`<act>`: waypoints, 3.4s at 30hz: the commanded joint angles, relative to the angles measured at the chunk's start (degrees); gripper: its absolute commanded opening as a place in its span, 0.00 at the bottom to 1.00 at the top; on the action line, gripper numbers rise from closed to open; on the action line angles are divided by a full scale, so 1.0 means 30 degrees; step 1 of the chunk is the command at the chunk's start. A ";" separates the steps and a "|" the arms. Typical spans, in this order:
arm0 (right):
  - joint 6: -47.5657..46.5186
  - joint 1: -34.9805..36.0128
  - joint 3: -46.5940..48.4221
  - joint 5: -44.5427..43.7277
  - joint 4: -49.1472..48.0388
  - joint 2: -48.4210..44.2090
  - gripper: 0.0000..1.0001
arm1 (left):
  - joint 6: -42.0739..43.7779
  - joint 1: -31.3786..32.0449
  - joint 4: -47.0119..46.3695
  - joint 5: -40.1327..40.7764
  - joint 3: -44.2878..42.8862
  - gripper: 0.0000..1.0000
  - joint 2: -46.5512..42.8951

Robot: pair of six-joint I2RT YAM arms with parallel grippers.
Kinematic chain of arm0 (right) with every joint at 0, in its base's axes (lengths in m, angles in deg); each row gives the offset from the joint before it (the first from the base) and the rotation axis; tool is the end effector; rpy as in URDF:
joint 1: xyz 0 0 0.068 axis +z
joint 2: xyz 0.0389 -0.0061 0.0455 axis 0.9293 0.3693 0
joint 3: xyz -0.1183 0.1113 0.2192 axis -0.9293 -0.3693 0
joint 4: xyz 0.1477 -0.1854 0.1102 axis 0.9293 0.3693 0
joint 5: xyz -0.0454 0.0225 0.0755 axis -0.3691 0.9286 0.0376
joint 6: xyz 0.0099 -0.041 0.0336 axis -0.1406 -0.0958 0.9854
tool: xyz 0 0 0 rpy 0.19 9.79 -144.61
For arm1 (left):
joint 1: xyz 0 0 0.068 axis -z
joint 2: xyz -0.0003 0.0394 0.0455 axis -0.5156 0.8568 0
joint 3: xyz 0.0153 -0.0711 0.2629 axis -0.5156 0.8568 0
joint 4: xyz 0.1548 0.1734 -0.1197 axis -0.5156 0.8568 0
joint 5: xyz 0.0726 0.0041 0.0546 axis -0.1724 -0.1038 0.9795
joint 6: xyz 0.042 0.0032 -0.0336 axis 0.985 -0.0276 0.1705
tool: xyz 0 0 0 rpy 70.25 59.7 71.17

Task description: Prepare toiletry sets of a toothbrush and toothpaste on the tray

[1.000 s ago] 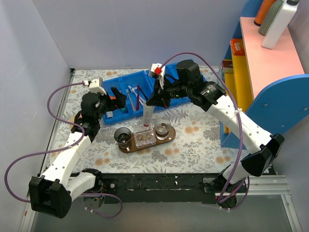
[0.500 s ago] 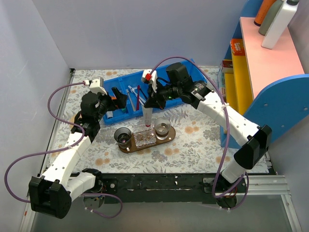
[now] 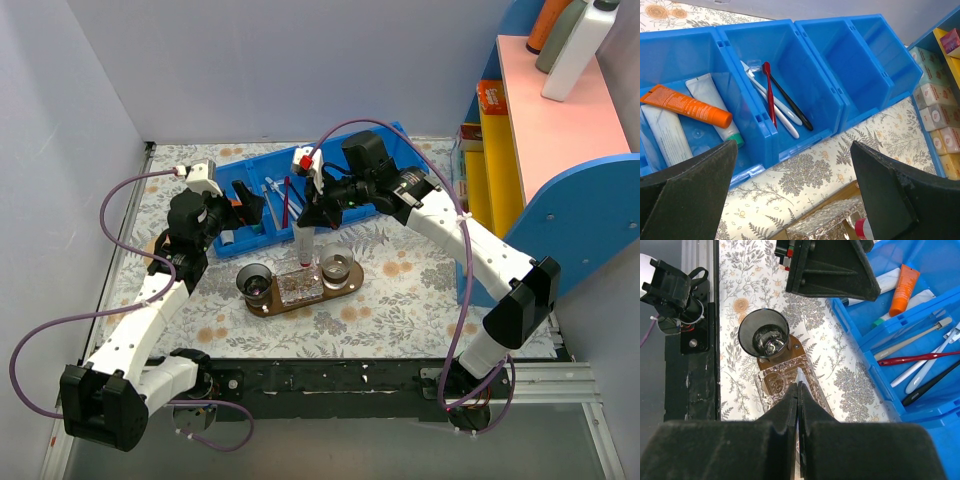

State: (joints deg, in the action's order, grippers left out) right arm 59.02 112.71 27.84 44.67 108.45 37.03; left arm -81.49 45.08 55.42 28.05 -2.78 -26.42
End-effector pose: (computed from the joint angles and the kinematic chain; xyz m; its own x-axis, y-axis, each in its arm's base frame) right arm 0.2470 0.2704 0.3984 -0.0663 -0.4013 -0.9135 -0.9923 0.1229 0.0180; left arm 0.2323 -0.0608 0.3147 -0.3905 -0.7829 -0.4844 -0.0502 0.5435 -0.8379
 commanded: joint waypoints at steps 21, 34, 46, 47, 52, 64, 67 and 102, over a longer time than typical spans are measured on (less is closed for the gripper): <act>-0.0890 0.0295 -0.0076 0.0660 -0.1132 0.0351 0.01 | 0.0214 -0.0023 0.0131 -0.0436 -0.0223 0.98 0.0202; -0.1564 0.0412 -0.0691 0.0454 -0.1454 0.0585 0.01 | 0.0244 -0.0023 0.0131 -0.0553 -0.0253 0.98 0.0261; -0.2092 0.0470 -0.1979 0.1069 -0.2772 0.0410 0.01 | 0.0273 -0.0023 0.0248 -0.0611 -0.0340 0.98 0.0436; -0.2179 0.0470 -0.2212 0.1098 -0.2831 0.0352 0.01 | 0.0302 -0.0023 0.0248 -0.0582 -0.0340 0.98 0.0436; -0.2618 0.0558 -0.2536 0.1187 -0.2832 0.0380 0.01 | 0.0303 -0.0023 0.0278 -0.0582 -0.0341 0.98 0.0466; -0.3351 0.0880 -0.3503 0.0688 -0.3300 0.0205 0.01 | 0.0303 -0.0023 0.0278 -0.0612 -0.0370 0.98 0.0583; -0.3469 0.0998 -0.3620 0.0454 -0.3242 0.0234 0.01 | 0.0273 -0.0023 0.0278 -0.0553 -0.0311 0.98 0.0495; -0.4172 0.1583 -0.4998 -0.0952 -0.3769 -0.0176 0.17 | 0.0215 -0.0023 0.0131 -0.0640 -0.0282 0.98 0.0349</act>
State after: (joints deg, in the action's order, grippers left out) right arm 47.19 117.21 13.30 42.29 98.02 38.63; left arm -81.47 45.08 56.25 26.68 -2.78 -24.47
